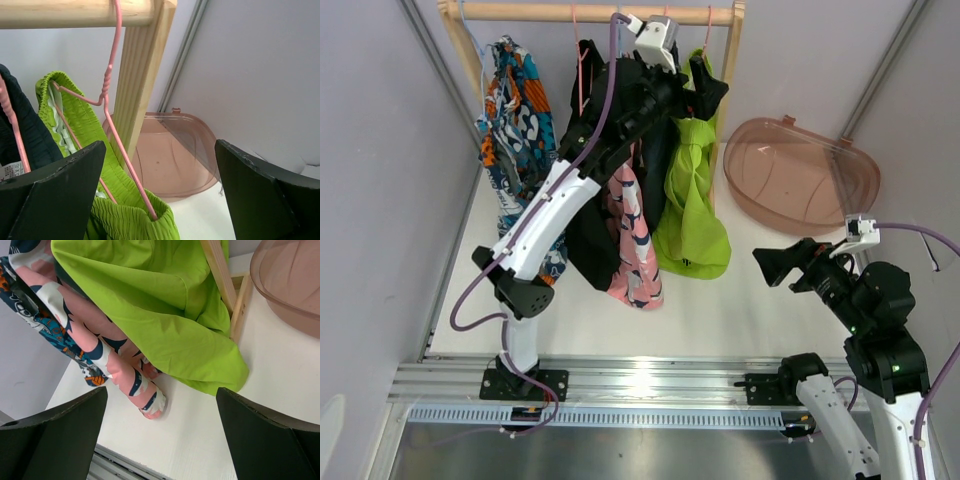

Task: Remove the shorts from the hanger

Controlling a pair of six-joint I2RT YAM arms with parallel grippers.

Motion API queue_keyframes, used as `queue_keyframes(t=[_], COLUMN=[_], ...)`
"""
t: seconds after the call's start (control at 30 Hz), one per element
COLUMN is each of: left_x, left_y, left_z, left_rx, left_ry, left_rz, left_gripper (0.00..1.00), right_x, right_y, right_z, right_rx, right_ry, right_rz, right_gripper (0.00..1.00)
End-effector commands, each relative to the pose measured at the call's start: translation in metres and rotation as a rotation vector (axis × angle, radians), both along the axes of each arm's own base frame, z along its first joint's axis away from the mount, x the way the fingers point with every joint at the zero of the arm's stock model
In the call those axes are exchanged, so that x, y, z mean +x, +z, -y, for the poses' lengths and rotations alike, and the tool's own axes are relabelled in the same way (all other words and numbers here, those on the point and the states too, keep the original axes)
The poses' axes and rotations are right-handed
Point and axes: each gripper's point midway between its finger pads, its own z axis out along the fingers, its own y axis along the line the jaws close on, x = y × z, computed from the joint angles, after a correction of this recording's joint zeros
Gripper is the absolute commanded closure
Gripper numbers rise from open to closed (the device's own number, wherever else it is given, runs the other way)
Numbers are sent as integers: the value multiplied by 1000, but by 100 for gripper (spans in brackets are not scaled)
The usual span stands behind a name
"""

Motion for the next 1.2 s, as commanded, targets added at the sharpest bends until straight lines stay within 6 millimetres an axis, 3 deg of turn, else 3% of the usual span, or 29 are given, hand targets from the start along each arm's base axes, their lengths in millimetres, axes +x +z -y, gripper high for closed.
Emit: queue_keyframes(t=[0.0,0.23,0.4,0.43,0.47,0.5,0.53,0.57,0.67,0.73,0.83,1.0,1.17], left_x=[7,26,37,37,38,39,39,39,39,34,14,-24,-46], left_y=[7,-21,-36,-36,-35,-36,-36,-35,-30,-21,10,78,122], left_z=[7,11,11,11,11,11,11,10,6,4,-4,-40,-79], left_rx=[-47,-6,9,6,5,5,6,2,-2,4,-4,-52,-92], left_ry=[32,102,147,148,153,156,158,161,173,161,137,167,244], left_rz=[10,-28,-54,-52,-51,-51,-50,-47,-37,-12,62,193,291], left_gripper=[3,6,19,25,37,57,86,100,100,100,100,100,100], right_x=[-5,-11,-13,-14,-13,-15,-15,-16,-18,-18,-18,-14,-12], right_y=[5,6,2,1,0,-1,-2,-4,-8,-11,-15,-15,-14], right_z=[6,11,15,15,16,16,16,16,18,18,17,13,8], right_rx=[-42,-61,-77,-80,-80,-82,-83,-84,-86,-87,-80,-59,-24], right_ry=[-13,-32,-45,-45,-48,-48,-49,-47,-55,-56,-53,-41,-28], right_rz=[32,36,29,28,24,22,17,13,6,-4,-10,-3,-1], right_gripper=[1,0,0,1,1,1,1,1,1,0,1,0,1])
